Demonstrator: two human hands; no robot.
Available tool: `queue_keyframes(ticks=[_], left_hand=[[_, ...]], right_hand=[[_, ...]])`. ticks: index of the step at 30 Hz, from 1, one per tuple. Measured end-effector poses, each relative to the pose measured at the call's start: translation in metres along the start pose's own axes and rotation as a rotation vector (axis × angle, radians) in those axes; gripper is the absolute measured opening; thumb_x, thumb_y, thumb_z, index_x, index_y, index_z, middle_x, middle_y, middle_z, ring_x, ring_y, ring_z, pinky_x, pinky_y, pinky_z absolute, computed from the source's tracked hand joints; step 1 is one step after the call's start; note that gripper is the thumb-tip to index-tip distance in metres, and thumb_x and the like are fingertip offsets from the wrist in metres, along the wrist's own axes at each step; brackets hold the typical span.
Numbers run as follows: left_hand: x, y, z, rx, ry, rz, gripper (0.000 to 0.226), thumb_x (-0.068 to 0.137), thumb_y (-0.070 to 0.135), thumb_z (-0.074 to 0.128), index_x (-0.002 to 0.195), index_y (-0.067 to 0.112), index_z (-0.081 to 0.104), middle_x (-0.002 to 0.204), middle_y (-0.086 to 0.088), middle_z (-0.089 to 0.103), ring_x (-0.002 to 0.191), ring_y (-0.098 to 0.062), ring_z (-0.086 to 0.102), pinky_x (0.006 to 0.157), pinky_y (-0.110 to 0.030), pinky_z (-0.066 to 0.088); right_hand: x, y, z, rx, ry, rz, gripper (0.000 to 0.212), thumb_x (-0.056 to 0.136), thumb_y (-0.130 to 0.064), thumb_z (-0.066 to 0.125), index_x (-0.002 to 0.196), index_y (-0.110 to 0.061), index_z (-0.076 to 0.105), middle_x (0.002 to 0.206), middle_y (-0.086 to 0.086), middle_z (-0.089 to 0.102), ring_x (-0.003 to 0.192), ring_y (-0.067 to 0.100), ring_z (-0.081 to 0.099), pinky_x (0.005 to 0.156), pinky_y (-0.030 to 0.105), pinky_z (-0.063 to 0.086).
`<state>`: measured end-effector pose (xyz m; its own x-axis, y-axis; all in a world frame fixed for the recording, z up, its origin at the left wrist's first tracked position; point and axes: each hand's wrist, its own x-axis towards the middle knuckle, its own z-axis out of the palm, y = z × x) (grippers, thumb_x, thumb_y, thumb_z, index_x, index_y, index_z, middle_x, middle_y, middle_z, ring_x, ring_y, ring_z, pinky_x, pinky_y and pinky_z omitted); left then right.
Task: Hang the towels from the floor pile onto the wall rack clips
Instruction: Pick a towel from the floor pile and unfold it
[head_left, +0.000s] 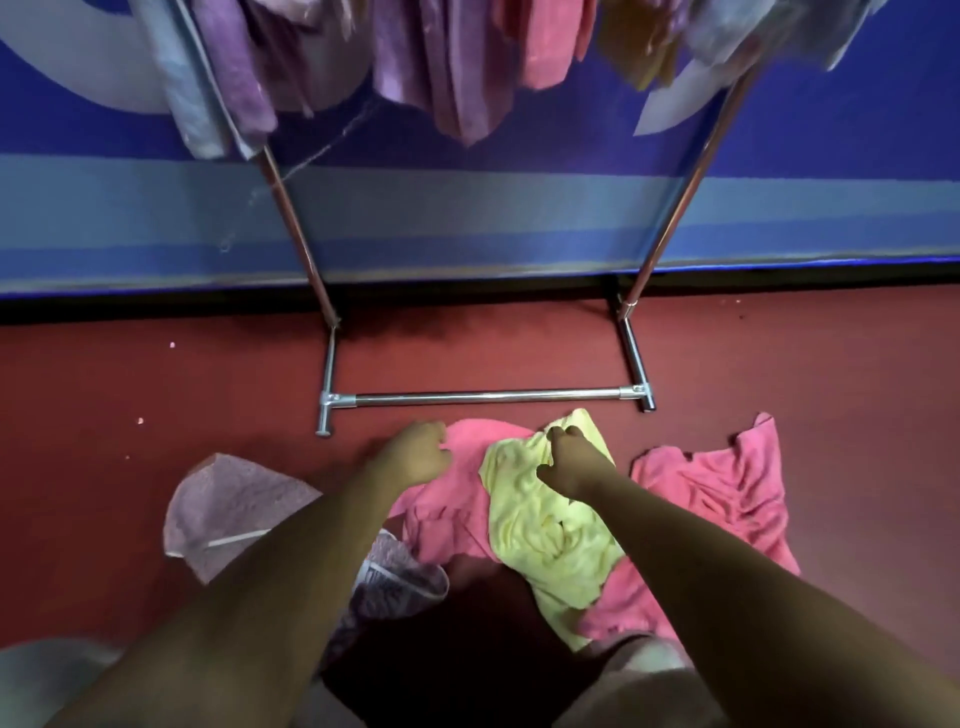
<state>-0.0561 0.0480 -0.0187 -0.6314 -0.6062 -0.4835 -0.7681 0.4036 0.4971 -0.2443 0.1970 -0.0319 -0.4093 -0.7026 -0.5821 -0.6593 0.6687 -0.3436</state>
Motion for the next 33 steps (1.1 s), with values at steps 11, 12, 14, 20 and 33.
queue_keyframes(ticks=[11,12,14,20,33], left_hand=[[0.085,-0.011,0.105,-0.075,-0.153,-0.1,0.039,0.092,0.018,0.054,0.128,0.004,0.052,0.13,-0.015,0.055,0.119,-0.032,0.055,0.094,-0.036,0.042],[0.089,-0.011,0.112,-0.112,-0.175,-0.14,0.051,0.094,0.018,0.055,0.142,0.008,0.042,0.141,-0.013,0.048,0.127,-0.029,0.05,0.1,-0.034,0.04],[0.095,-0.012,0.129,-0.193,-0.231,-0.17,0.069,0.096,0.016,0.055,0.156,0.017,0.02,0.153,-0.011,0.038,0.129,-0.022,0.046,0.098,-0.025,0.041],[0.104,-0.027,0.173,-0.612,-0.215,-0.377,0.066,0.094,0.027,0.064,0.15,0.01,0.034,0.142,-0.009,0.052,0.123,-0.026,0.055,0.099,-0.032,0.046],[0.072,0.046,0.027,-0.967,0.021,-0.005,0.006,0.091,0.021,0.065,0.085,0.02,0.067,0.078,-0.004,0.058,0.07,-0.018,0.049,0.055,-0.027,0.035]], right_hand=[[0.068,0.048,0.071,0.101,-0.121,0.087,0.078,0.092,-0.027,0.064,0.157,-0.015,0.023,0.156,0.02,0.028,0.131,0.031,0.05,0.104,0.031,0.04],[0.072,0.052,0.077,0.118,-0.131,0.083,0.077,0.092,-0.026,0.065,0.157,-0.014,0.024,0.153,0.019,0.034,0.133,0.03,0.047,0.105,0.029,0.037],[0.08,0.059,0.089,0.161,-0.129,0.113,0.075,0.091,-0.022,0.066,0.155,-0.009,0.028,0.144,0.019,0.046,0.132,0.03,0.047,0.105,0.029,0.037],[0.094,0.056,0.102,0.298,-0.057,0.177,0.021,0.08,-0.011,0.058,0.062,-0.02,0.053,0.068,0.0,0.055,0.063,0.018,0.052,0.059,0.031,0.046],[0.063,-0.001,-0.034,0.444,-0.019,-0.081,0.026,0.079,0.0,0.072,0.065,-0.018,0.06,0.049,-0.002,0.056,0.041,0.009,0.048,0.049,0.026,0.04]])
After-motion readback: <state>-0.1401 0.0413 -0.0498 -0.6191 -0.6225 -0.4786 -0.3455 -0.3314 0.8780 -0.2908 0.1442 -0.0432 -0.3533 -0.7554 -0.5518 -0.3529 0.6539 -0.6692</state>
